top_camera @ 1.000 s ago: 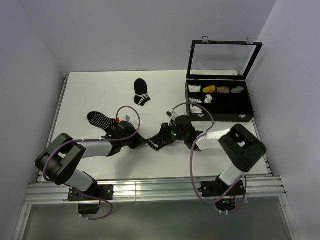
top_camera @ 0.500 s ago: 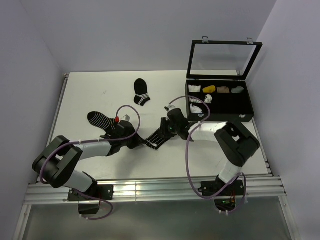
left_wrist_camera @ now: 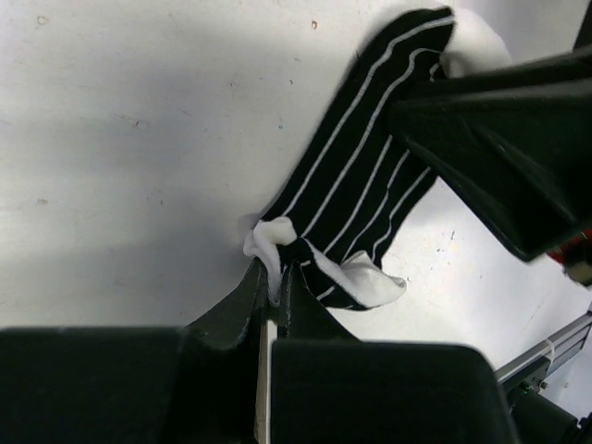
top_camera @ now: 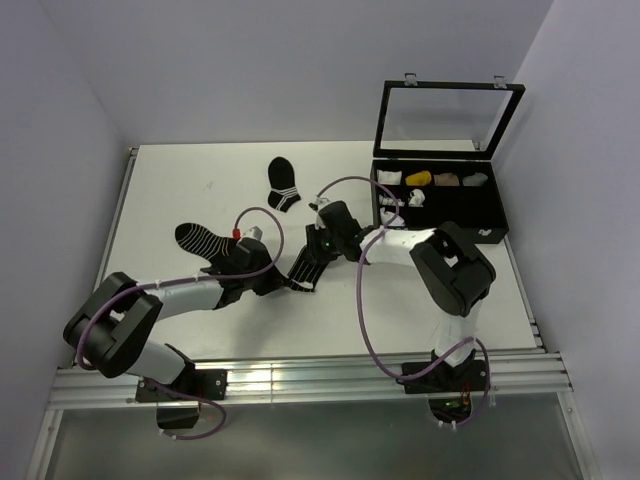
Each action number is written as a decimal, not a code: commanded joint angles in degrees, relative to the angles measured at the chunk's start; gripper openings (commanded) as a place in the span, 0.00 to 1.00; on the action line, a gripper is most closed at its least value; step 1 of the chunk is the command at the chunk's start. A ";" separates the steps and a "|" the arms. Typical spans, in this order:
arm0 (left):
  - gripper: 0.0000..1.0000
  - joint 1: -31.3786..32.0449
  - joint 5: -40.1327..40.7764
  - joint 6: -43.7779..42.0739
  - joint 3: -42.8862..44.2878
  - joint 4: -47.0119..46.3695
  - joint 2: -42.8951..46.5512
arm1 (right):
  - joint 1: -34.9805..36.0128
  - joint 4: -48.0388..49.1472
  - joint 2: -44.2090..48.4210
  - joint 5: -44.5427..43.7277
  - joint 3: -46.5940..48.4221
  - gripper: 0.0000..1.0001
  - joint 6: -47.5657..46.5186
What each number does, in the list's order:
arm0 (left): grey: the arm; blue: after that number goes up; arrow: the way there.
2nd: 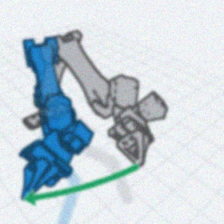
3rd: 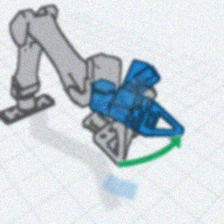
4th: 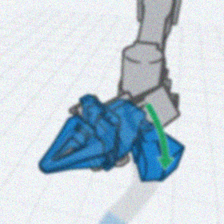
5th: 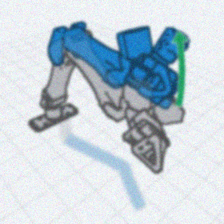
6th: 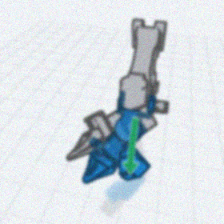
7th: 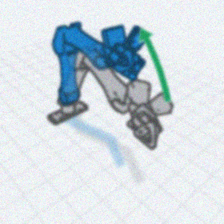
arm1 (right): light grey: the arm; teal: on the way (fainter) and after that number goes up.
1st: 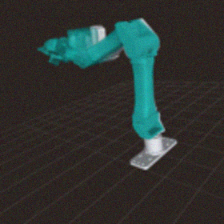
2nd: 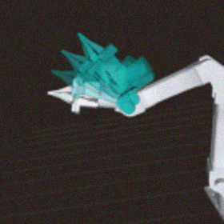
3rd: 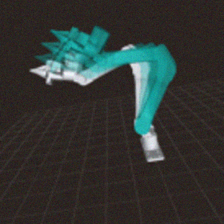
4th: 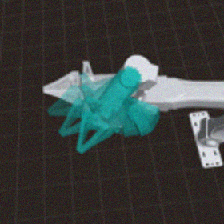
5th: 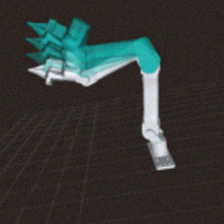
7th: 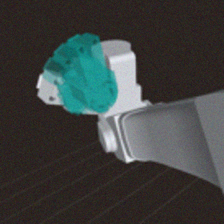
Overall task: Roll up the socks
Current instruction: Roll the sock at the center of the board.
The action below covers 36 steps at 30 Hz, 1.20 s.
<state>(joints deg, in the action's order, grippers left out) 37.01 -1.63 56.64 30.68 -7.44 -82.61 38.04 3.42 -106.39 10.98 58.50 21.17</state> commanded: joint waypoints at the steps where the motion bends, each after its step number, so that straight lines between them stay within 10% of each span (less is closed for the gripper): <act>1: 0.01 0.51 1.36 -0.84 2.89 4.89 -2.64 | 0.27 -2.45 4.60 -2.01 -1.54 0.35 -4.20; 11: 0.01 1.39 3.82 0.31 6.50 10.69 -4.84 | 11.25 3.52 19.46 -13.00 -11.65 0.37 -7.46; 29: 0.01 2.18 4.09 1.19 6.85 11.92 -4.49 | 16.98 8.10 10.94 -15.73 -13.85 0.35 -3.42; 36: 0.04 2.18 4.44 2.94 6.42 11.84 -3.18 | 15.05 7.21 9.45 -13.28 -14.55 0.07 -1.75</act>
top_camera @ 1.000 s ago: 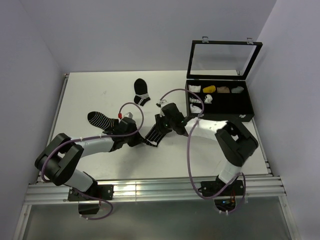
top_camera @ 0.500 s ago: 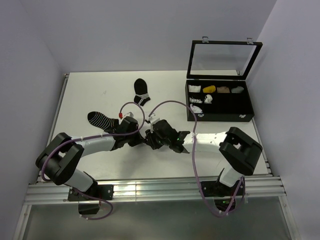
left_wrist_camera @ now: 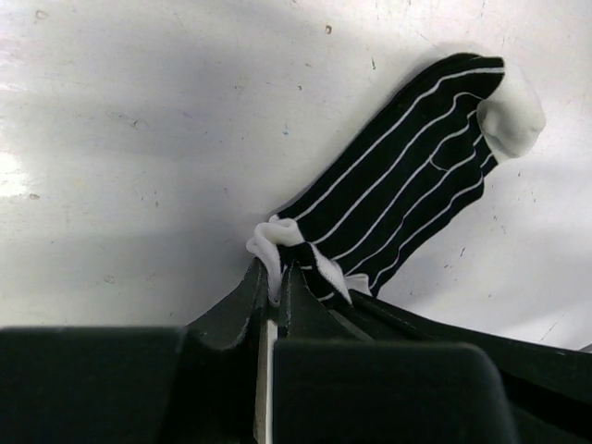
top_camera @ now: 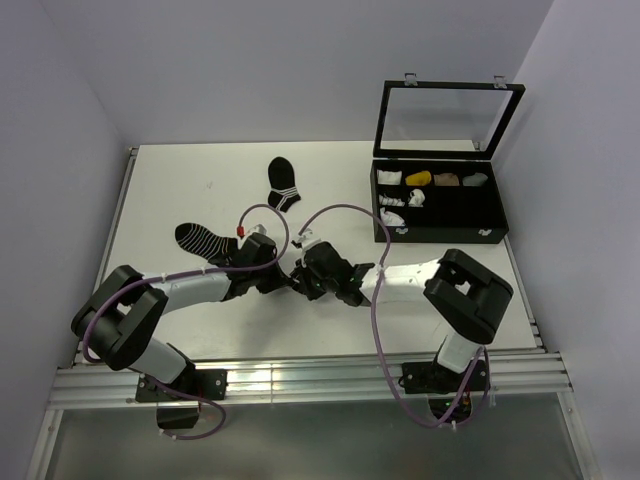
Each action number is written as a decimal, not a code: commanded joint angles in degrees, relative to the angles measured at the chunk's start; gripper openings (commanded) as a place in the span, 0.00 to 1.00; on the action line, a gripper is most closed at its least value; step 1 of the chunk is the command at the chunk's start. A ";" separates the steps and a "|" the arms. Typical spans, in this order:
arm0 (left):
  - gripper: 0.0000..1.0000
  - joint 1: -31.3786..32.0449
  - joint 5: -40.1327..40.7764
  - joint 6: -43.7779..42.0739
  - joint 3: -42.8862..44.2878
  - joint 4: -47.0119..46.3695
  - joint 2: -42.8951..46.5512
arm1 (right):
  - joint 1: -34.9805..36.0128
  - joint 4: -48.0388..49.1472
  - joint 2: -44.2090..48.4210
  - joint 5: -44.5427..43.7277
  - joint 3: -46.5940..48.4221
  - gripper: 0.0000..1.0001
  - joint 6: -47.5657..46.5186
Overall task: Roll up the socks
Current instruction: Roll the sock at the center of the board.
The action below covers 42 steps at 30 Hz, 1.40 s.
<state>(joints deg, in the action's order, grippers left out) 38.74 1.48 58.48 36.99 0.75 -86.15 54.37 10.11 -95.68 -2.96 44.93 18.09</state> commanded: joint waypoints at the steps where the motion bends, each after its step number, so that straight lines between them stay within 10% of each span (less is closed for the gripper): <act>1: 0.06 0.54 1.69 1.55 -0.25 3.47 1.15 | -1.89 0.79 -1.79 1.72 -1.33 0.04 2.03; 16: 0.72 0.46 3.71 5.42 -8.51 -5.06 11.26 | -17.45 8.25 -13.12 36.68 -1.51 0.00 11.08; 42: 0.60 0.46 5.03 8.06 -2.02 -7.09 -1.30 | -25.19 9.31 -19.11 43.48 -0.54 0.01 17.77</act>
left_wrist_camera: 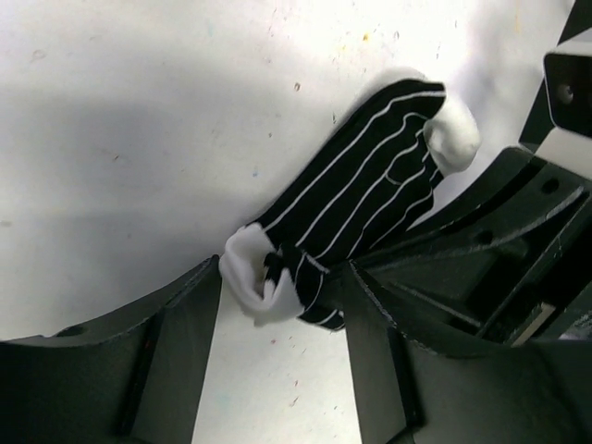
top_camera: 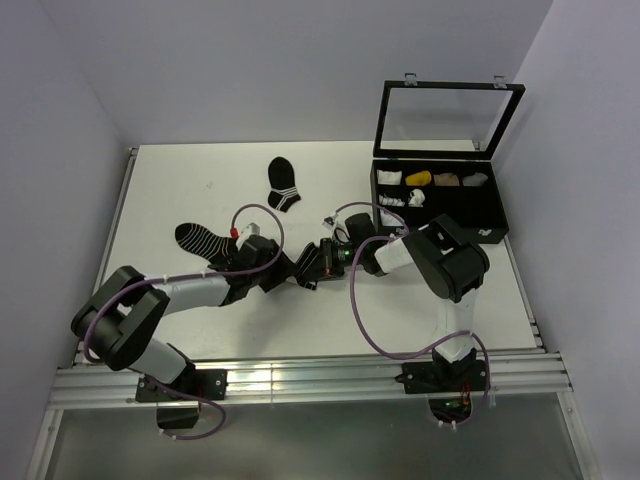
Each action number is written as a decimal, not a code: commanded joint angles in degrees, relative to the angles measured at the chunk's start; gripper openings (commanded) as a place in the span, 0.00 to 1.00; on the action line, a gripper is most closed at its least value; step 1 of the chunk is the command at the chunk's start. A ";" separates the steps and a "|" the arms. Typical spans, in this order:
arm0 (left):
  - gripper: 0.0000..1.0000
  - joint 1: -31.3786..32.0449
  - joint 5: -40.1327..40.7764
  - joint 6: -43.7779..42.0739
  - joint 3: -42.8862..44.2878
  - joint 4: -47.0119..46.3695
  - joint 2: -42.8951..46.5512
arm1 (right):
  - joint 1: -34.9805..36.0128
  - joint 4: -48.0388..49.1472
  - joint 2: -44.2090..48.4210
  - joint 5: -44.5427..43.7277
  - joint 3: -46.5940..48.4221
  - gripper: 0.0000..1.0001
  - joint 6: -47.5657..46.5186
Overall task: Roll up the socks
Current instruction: Roll the sock at the center of the board.
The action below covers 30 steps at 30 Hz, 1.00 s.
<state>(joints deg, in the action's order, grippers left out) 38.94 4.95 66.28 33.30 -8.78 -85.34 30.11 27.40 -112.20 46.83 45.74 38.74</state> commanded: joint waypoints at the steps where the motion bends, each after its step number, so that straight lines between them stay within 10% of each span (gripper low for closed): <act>1: 0.59 0.26 1.81 0.34 1.94 3.06 -2.98 | -0.93 -7.80 -2.58 -6.48 -1.35 0.01 -2.88; 14: 0.01 0.26 1.46 -0.98 6.25 8.60 -5.19 | 2.76 -9.90 11.80 -18.86 -4.34 0.22 -13.06; 30: 0.01 0.26 0.94 -3.79 12.58 21.69 -5.80 | 27.81 -14.21 22.74 -56.75 -3.73 0.49 -31.26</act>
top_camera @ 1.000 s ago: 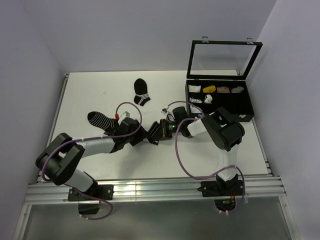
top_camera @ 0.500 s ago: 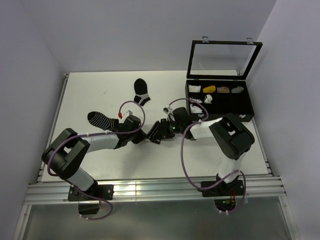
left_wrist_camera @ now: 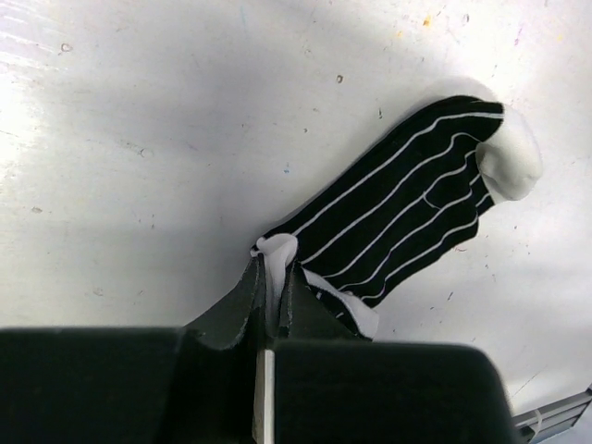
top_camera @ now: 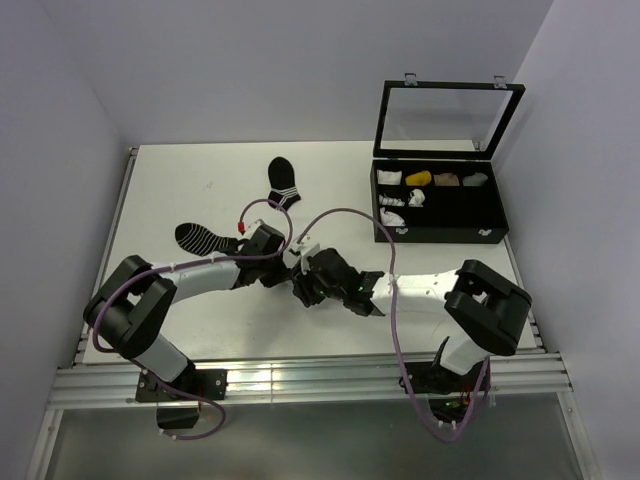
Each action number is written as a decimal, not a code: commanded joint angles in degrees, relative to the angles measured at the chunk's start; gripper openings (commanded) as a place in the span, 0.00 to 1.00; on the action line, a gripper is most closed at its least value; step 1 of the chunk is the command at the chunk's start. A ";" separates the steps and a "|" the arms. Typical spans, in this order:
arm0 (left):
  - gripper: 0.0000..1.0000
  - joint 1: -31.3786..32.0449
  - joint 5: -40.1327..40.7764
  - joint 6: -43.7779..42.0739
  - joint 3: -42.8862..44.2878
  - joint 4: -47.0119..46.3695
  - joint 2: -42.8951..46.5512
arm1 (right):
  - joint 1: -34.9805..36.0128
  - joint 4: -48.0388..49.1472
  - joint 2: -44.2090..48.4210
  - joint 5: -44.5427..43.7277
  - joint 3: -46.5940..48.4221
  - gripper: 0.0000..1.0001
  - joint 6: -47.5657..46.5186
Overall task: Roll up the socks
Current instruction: Roll the sock at the center of the board.
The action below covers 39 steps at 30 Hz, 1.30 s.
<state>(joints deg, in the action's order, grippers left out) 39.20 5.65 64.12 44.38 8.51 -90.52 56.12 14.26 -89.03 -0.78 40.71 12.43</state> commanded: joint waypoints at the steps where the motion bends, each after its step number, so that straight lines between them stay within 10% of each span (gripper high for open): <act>1: 0.00 0.00 0.15 -1.63 1.67 4.49 -0.62 | 2.24 -1.34 -1.05 -9.76 1.65 0.49 -5.22; 39: 0.01 0.00 -1.43 -3.82 3.70 6.52 -1.50 | 6.28 2.17 -6.85 -16.01 2.97 0.48 -10.23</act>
<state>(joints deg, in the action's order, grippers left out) 39.07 4.78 61.54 47.00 12.93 -91.46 61.76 13.85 -94.41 -15.66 42.68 3.16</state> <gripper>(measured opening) 0.059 0.483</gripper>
